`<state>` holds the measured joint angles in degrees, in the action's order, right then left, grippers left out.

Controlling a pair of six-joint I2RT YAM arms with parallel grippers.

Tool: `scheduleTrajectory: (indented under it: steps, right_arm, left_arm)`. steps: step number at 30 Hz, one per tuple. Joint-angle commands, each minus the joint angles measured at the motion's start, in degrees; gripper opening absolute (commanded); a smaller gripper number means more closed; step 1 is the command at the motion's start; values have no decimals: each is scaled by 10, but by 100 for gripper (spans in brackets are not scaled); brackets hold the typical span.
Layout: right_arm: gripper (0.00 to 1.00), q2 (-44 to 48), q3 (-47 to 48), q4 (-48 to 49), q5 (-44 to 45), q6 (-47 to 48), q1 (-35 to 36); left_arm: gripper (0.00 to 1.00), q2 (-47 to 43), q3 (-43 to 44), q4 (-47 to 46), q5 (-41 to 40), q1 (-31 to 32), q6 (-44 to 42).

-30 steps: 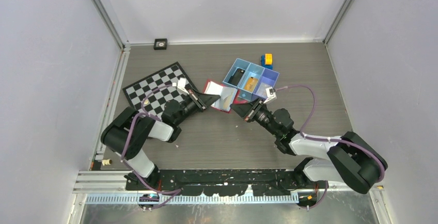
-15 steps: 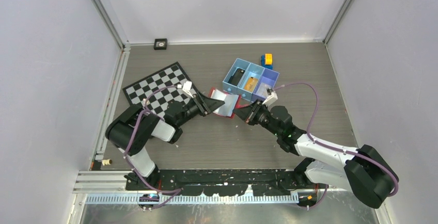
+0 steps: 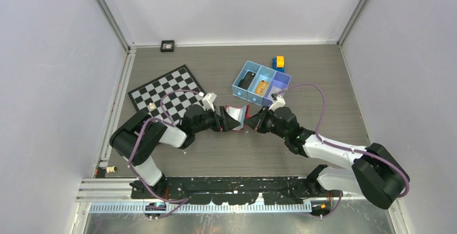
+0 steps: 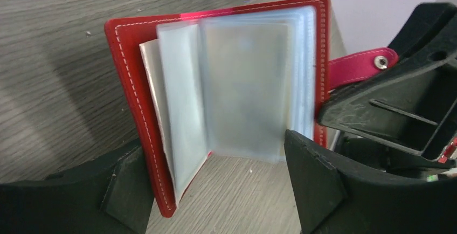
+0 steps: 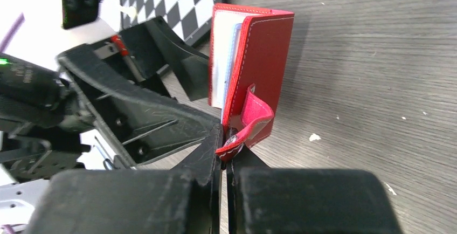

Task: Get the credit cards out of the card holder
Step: Remove the credit card from the card holder.

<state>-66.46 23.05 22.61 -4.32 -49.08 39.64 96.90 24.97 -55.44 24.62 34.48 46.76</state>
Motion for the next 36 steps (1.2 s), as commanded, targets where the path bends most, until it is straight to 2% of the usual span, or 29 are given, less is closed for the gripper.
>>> scheduleTrajectory:
  steps: [1, 8, 14, 20, 28, 36]
  right_arm:
    - [1, -20, 28, 34, -5, 22, 2]
    - [1, -43, 24, 34, 7, 32, 2]
    - [0, -46, 18, 33, 10, 39, 2]
    - [1, -52, 20, 34, 5, 40, 3]
    - [0, -60, 19, 42, -1, 38, 2]
    - [1, -63, 20, 43, -4, 40, 3]
  left_arm:
    - [84, -40, 26, 111, -41, 19, -87]
    - [85, -52, 24, 131, -62, 20, -92]
    - [80, -61, 31, 163, -77, 19, -105]
    - [84, -59, 35, 166, -65, 20, -105]
    - [82, -64, 40, 157, -61, 20, -99]
    - [85, -70, 48, 156, -57, 21, -95]
